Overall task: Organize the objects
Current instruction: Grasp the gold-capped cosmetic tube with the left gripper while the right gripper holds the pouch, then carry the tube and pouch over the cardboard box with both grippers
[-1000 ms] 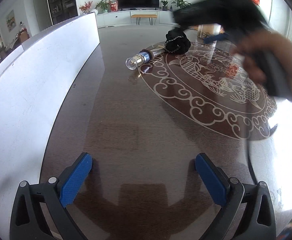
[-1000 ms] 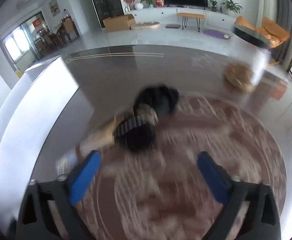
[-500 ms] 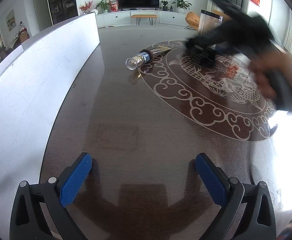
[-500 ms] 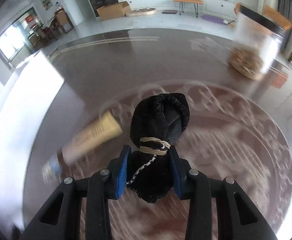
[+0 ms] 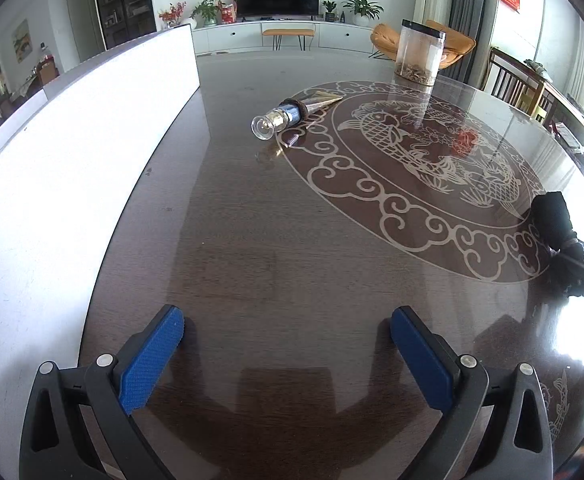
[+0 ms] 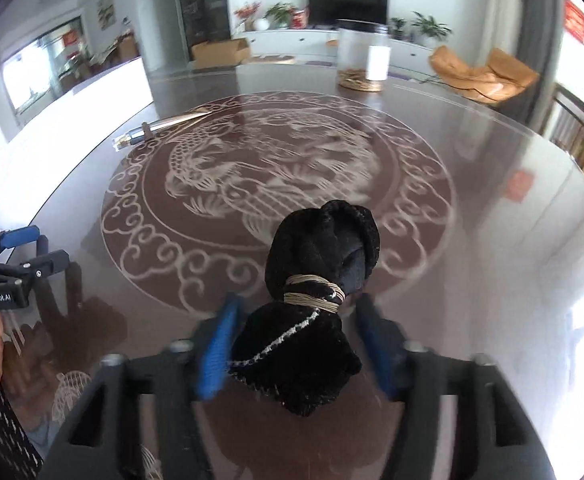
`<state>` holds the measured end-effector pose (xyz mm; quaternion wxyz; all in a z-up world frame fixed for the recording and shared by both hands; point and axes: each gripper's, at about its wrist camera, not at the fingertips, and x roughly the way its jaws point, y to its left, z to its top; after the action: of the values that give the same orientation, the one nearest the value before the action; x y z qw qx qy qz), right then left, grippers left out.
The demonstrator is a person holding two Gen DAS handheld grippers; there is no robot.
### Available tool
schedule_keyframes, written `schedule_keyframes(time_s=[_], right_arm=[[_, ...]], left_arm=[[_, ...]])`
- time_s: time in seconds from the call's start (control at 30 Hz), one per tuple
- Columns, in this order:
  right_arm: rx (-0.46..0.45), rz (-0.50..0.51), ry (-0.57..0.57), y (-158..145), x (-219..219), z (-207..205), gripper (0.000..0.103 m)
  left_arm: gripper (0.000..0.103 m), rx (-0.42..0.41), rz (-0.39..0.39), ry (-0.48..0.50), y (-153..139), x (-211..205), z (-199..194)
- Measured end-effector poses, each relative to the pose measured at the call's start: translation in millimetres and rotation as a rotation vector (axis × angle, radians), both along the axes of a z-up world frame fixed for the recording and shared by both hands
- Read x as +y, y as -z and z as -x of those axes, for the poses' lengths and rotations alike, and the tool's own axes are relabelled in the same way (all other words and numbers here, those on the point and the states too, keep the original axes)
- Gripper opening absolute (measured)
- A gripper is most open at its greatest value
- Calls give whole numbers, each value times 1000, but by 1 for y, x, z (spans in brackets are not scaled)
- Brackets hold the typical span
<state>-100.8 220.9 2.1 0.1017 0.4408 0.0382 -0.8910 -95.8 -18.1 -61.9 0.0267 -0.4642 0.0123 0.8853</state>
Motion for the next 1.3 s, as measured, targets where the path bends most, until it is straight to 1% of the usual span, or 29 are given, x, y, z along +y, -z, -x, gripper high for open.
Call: schedule_keyframes(time_s=[0.03,0.1,0.17,0.23,0.27,0.33,0.43,0.5,0.6,0.67,0.83,0.9,1.07,1.1,1.17,1.2,1.23,1.27,1.3], right_arm=[[-5,16,15,1,2,-2,79],[4,24,28,5,2,0,79],[-4,12,33,9,0,5,82],[0,-15,33,10,-1,1,83],[-2,-41,30,11,-5,2,87],[3,-62,21,12,-10,2,90],[6,-68,20,12,-9,1,91],[2,-61,19,12,-8,1,91],[2,-60,19,12,-7,0,91],[1,-58,17,12,-7,1,91],[0,-55,16,11,-7,1,91],[-1,-53,11,11,-8,2,91],[-1,-53,11,12,-9,2,91],[-1,-54,12,12,-9,2,91],[-2,-52,11,12,-9,2,91],[-2,-49,11,12,-8,2,91],[-1,-47,12,12,-8,1,91],[-1,-44,13,12,-8,1,91],[-2,-41,15,12,-7,1,91]], left_arm=[[103,0,0,0,0,0,0],[103,0,0,0,0,0,0],[103,0,0,0,0,0,0],[103,0,0,0,0,0,0],[103,0,0,0,0,0,0],[103,-1,0,1,0,0,0],[103,-10,0,11,0,1,3],[103,-28,4,53,-1,3,14],[103,-73,11,116,-2,4,46],[103,-107,16,148,-3,4,75],[103,-163,25,166,-3,0,138],[103,-191,27,145,-4,-1,161],[103,-254,24,50,-4,-2,211],[103,-261,23,41,-4,-1,216],[103,-237,30,51,-5,5,218],[90,-211,29,63,-7,7,215],[61,-178,29,76,-11,10,211],[47,-155,29,94,-15,13,206],[28,-149,43,110,-17,18,201]])
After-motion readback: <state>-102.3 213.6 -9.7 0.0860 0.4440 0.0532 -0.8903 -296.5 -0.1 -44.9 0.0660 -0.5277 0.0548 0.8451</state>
